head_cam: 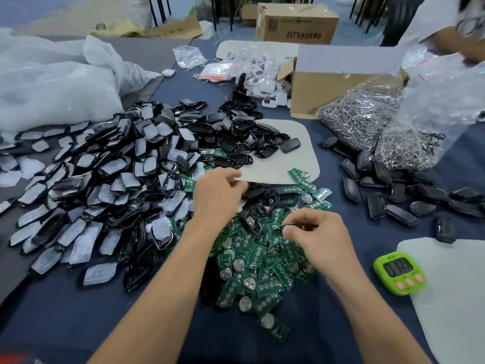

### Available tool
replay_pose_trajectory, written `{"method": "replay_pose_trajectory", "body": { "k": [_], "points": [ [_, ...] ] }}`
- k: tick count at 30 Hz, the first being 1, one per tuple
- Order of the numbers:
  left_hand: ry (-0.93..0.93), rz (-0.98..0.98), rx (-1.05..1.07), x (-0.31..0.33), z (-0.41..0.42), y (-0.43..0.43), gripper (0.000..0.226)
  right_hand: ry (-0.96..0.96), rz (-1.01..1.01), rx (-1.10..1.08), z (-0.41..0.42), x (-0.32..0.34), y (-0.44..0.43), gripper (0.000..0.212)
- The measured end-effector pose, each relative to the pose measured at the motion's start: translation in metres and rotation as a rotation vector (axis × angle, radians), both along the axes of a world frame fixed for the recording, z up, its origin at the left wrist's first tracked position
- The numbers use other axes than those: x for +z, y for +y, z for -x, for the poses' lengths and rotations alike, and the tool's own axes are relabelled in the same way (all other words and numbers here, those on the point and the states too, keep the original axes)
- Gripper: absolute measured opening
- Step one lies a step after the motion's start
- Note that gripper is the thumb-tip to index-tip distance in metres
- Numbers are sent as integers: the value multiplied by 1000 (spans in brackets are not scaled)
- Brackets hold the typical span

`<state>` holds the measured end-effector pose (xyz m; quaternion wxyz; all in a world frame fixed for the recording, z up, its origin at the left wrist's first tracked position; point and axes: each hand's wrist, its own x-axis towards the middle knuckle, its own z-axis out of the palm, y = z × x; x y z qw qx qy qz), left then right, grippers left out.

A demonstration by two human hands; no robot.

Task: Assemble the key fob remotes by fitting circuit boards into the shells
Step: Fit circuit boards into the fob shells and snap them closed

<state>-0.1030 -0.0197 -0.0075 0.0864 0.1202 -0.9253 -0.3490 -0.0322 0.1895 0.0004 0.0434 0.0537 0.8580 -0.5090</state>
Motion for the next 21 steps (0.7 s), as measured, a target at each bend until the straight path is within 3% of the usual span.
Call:
{"method": "replay_pose_trajectory", "body": {
  "k": [2, 4, 7, 9, 14, 21],
  "points": [
    [40, 129, 89, 0, 1, -20, 31, -12, 151, -74, 3, -7, -1, 17],
    [-75, 321, 31, 1, 3, -36, 41, -15, 218, -133, 5, -10, -3, 15],
    [-154, 452, -65, 4, 10, -47, 42, -26, 372, -102, 3, -7, -11, 6],
    [-147, 462, -75, 3, 14, -50, 36, -26, 434, -73, 2, -5, -18, 3],
    [-59, 427, -78, -8, 8, -47, 33, -71, 423, -49, 7, -10, -24, 37],
    [154, 282, 109, -14, -6, -49, 42, -107, 437, -1, 26, -7, -41, 29]
  ]
}}
